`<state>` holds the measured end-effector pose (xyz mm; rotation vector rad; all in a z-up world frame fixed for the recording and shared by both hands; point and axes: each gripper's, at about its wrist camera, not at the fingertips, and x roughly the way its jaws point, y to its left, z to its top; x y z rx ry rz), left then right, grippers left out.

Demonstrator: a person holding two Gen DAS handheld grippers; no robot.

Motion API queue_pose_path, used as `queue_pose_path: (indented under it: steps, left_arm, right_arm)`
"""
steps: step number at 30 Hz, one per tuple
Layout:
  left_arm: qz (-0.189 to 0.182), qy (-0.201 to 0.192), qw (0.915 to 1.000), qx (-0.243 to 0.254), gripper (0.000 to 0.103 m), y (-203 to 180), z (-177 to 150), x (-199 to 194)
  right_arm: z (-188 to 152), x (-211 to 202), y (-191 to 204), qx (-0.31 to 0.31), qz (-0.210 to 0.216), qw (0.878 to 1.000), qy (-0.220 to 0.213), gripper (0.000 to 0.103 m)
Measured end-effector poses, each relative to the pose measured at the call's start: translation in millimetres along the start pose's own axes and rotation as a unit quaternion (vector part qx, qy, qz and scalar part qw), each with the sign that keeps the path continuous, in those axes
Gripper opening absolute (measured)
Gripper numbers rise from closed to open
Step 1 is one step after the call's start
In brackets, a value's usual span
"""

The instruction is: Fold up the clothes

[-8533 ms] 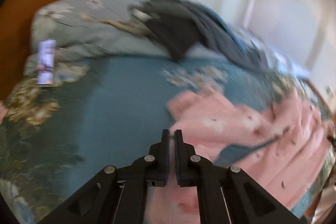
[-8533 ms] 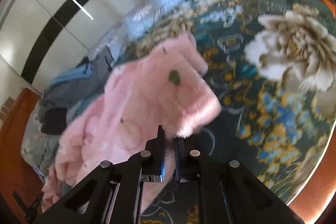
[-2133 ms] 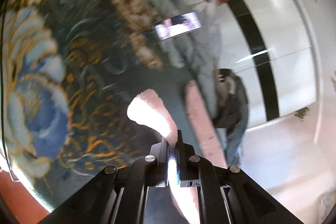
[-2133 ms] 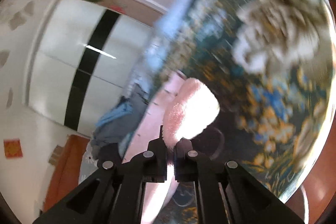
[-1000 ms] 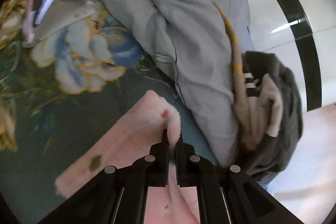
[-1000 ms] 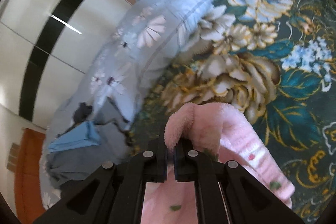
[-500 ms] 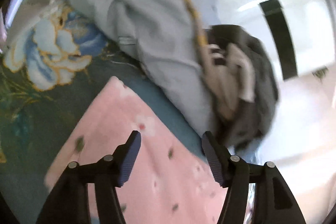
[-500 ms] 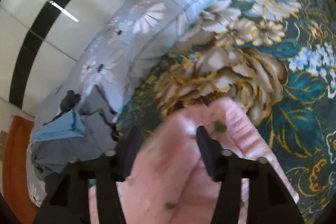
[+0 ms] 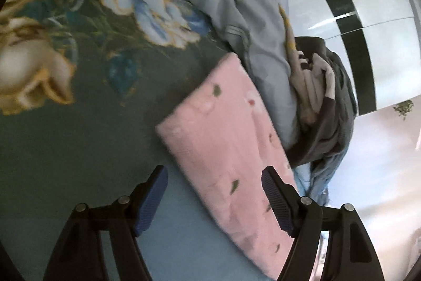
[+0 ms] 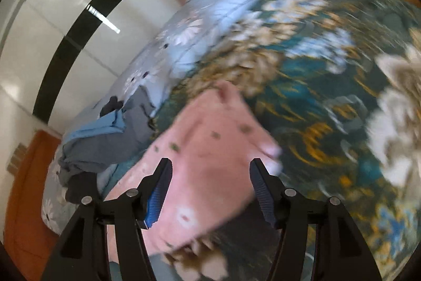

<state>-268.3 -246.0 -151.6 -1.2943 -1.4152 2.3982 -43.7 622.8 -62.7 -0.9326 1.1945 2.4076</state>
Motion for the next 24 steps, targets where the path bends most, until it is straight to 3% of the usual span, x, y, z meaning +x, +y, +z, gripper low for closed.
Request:
queue_pose_path:
  steps: [4, 8, 11, 12, 15, 16, 19, 20, 24]
  left_arm:
    - [0.006, 0.002, 1.0, -0.005, 0.077, -1.5, 2.6, 23.5]
    - [-0.005, -0.027, 0.9994, -0.019, 0.077, -3.6, 2.4, 29.7]
    - [-0.007, -0.04, 0.9984, -0.038, 0.075, -2.4, 7.1, 30.3]
    - [-0.008, -0.046, 0.9979, -0.044, 0.069, -1.9, 8.4, 29.6]
    - [0.007, -0.053, 0.9966, -0.063, 0.038, -0.6, 11.8, 29.0]
    - [0.008, -0.054, 0.9962, -0.068, 0.03, -0.2, 12.6, 30.0]
    - [0.01, -0.062, 0.9957, -0.069, 0.019, -6.0, 11.8, 32.1]
    - [0.009, -0.065, 0.9956, -0.066, 0.017, -8.9, 10.8, 30.8]
    - [-0.02, -0.089, 0.9953, -0.033, 0.012, -19.5, -0.9, -14.9]
  right_arm:
    - [-22.1, 19.9, -33.1, 0.075, 0.024, 0.996, 0.031, 0.063]
    - [-29.9, 54.4, -26.5, 0.102, 0.063, 0.991, 0.052, 0.063]
    - [-27.7, 74.3, -14.3, 0.109, 0.072, 0.99, 0.043, 0.063]
    - [-26.7, 78.6, -12.8, 0.115, 0.073, 0.99, 0.038, 0.063]
    - [-24.0, 86.6, -12.1, 0.142, 0.08, 0.986, 0.021, 0.063]
    - [-22.7, 87.9, -12.0, 0.148, 0.083, 0.985, 0.017, 0.059]
    - [-13.6, 88.0, -7.3, 0.145, 0.079, 0.986, 0.013, 0.024]
    - [-9.2, 87.4, -4.1, 0.14, 0.073, 0.987, 0.014, 0.018]
    - [11.8, 71.1, 21.4, 0.098, 0.079, 0.992, 0.01, 0.013]
